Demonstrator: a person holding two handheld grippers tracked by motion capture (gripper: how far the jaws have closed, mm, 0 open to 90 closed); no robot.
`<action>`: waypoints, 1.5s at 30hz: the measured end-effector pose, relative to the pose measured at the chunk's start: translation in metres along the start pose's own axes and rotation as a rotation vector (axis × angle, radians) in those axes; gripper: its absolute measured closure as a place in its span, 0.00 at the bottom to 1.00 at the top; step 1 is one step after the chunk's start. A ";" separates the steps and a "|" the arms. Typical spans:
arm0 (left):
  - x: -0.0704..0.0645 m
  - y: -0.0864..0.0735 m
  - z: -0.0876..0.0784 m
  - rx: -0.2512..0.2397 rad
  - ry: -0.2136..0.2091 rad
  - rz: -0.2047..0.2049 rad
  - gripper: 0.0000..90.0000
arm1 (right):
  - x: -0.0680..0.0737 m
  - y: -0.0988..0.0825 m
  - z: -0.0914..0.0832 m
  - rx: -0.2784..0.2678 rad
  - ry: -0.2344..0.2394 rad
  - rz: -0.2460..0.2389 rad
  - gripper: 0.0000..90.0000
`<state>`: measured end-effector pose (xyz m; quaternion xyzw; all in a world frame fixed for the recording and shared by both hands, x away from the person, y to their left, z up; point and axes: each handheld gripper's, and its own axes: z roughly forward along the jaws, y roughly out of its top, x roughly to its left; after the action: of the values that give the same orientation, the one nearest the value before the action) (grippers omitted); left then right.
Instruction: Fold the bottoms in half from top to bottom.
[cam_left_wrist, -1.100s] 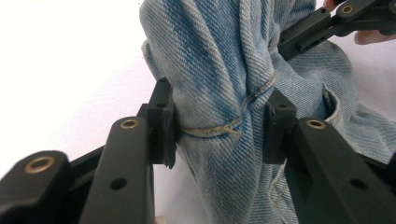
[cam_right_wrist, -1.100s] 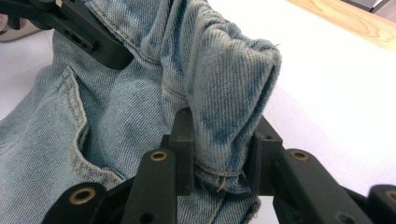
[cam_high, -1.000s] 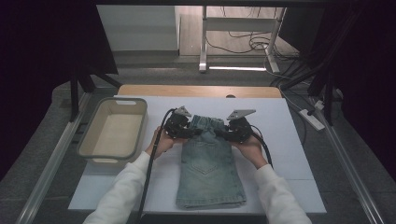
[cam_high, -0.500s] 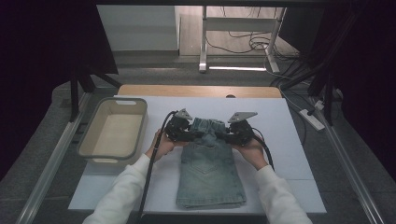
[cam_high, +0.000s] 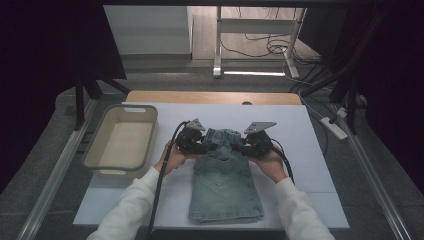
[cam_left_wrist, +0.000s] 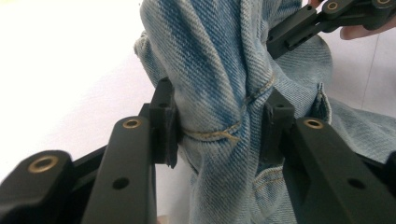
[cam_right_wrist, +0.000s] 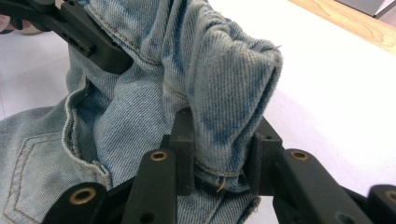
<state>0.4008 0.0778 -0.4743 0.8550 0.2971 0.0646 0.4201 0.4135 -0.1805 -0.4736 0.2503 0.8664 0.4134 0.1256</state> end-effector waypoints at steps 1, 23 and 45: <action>0.000 0.000 0.000 0.000 0.000 0.000 0.65 | 0.000 0.000 0.000 0.000 0.000 0.000 0.76; -0.009 -0.006 -0.005 -0.003 -0.024 0.001 0.65 | 0.008 -0.002 -0.009 0.003 0.024 -0.004 0.75; -0.029 -0.018 -0.011 -0.008 -0.026 0.008 0.65 | 0.023 -0.010 -0.019 0.018 0.050 -0.015 0.75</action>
<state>0.3651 0.0781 -0.4768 0.8553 0.2879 0.0565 0.4271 0.3831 -0.1861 -0.4694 0.2346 0.8749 0.4105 0.1046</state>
